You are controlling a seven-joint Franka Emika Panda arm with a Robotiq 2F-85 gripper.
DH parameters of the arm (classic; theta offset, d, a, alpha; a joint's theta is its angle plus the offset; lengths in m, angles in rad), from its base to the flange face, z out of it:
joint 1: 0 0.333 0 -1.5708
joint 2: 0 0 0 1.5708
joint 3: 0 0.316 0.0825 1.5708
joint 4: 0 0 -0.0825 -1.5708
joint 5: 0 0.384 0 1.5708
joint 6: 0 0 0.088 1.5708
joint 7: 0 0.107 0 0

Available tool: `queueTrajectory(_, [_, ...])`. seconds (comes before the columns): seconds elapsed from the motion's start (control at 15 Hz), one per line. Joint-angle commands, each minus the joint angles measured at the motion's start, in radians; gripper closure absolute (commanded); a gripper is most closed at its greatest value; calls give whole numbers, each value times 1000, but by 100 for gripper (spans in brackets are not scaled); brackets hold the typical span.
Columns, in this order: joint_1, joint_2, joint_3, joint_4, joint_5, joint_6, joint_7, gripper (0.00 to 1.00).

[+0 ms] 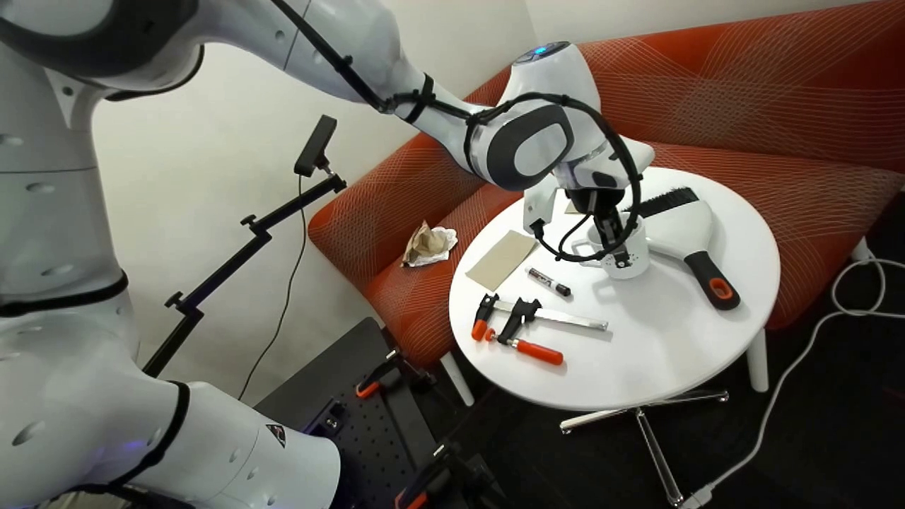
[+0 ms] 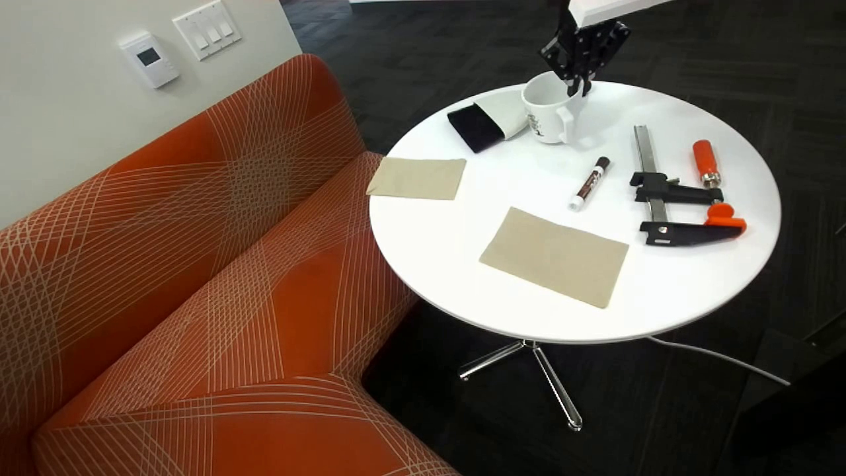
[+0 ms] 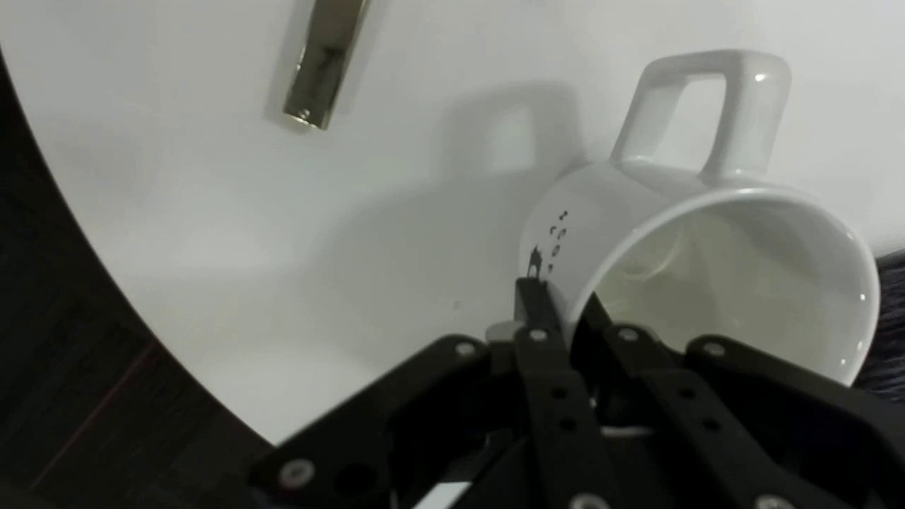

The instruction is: Move the mug slightly to the right

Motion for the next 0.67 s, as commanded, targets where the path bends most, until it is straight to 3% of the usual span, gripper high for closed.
queueTrajectory(0.0, [12,-29,-13,-24,14,-20,52,97])
queueTrajectory(0.13, [11,-35,-12,-32,13,-23,69,97])
queueTrajectory(0.2, [12,-39,-13,-35,9,-26,72,64])
queueTrajectory(0.33, [22,-58,-23,-54,2,-29,91,56])
queueTrajectory(0.6, [61,-154,-67,-138,-33,-31,130,26])
